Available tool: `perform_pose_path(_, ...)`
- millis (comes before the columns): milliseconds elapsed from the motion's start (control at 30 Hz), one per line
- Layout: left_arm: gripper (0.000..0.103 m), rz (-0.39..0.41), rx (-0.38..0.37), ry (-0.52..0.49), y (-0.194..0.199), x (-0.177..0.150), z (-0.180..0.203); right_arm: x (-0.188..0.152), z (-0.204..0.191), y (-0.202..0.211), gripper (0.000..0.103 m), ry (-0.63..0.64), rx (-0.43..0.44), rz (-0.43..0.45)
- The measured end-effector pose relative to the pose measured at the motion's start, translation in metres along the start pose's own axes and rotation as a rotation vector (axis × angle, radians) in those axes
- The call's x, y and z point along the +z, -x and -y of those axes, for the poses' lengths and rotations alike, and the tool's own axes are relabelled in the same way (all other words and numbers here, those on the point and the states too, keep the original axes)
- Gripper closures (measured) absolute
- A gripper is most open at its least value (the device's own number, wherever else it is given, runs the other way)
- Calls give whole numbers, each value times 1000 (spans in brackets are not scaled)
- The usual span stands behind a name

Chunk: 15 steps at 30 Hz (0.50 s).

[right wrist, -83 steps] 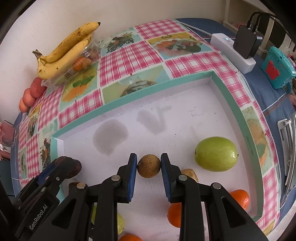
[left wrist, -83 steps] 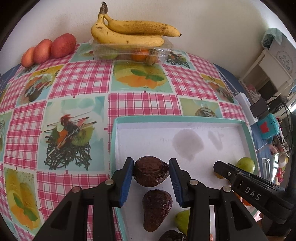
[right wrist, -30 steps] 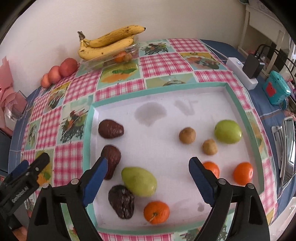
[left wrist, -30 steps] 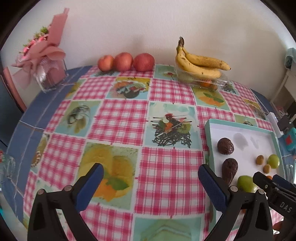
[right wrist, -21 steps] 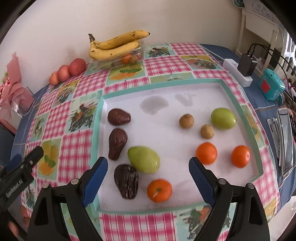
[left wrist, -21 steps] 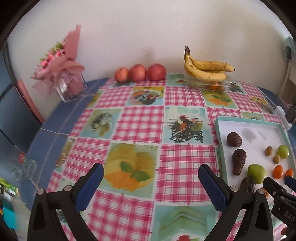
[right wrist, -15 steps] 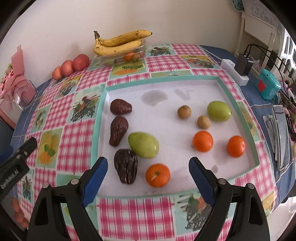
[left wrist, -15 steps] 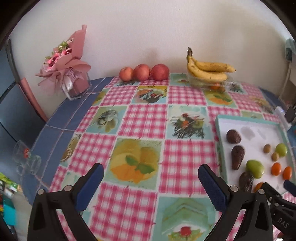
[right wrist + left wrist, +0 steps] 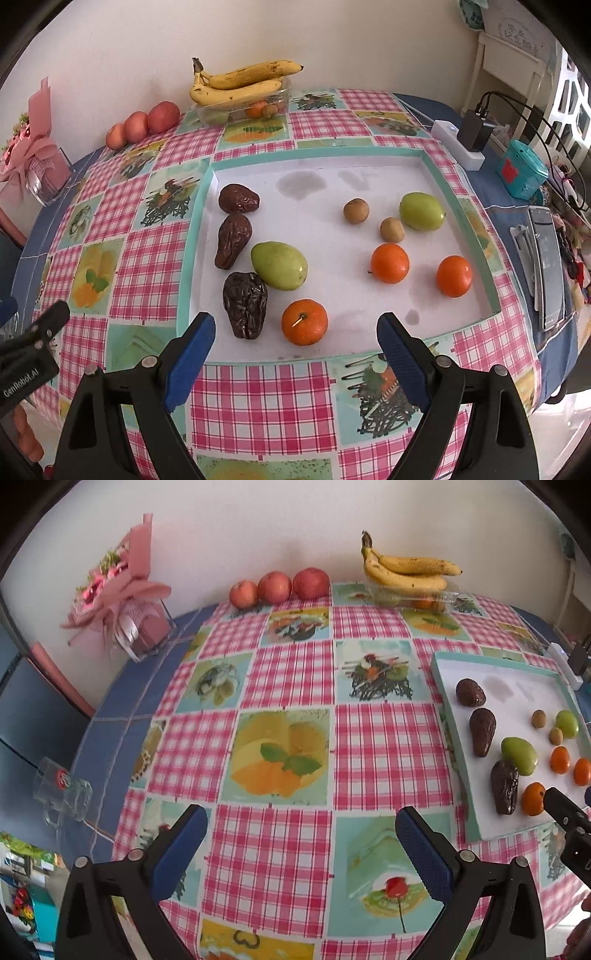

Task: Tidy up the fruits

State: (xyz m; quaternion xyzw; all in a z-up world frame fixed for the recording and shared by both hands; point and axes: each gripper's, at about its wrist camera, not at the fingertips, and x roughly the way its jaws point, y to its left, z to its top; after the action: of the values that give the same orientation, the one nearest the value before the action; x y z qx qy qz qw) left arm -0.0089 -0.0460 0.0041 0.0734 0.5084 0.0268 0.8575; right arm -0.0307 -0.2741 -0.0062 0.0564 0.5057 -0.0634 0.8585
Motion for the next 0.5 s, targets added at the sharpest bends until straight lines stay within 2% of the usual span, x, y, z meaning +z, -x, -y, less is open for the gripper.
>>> perform_pose_path(233, 0, -48, -17, -9, -5, -5, -1, 1, -4, 3, 13, 25, -9, 4)
perform_pose_path(500, 0, -64, -37, 6, -6, -5, -6, 0, -12, 4, 13, 56, -12, 8)
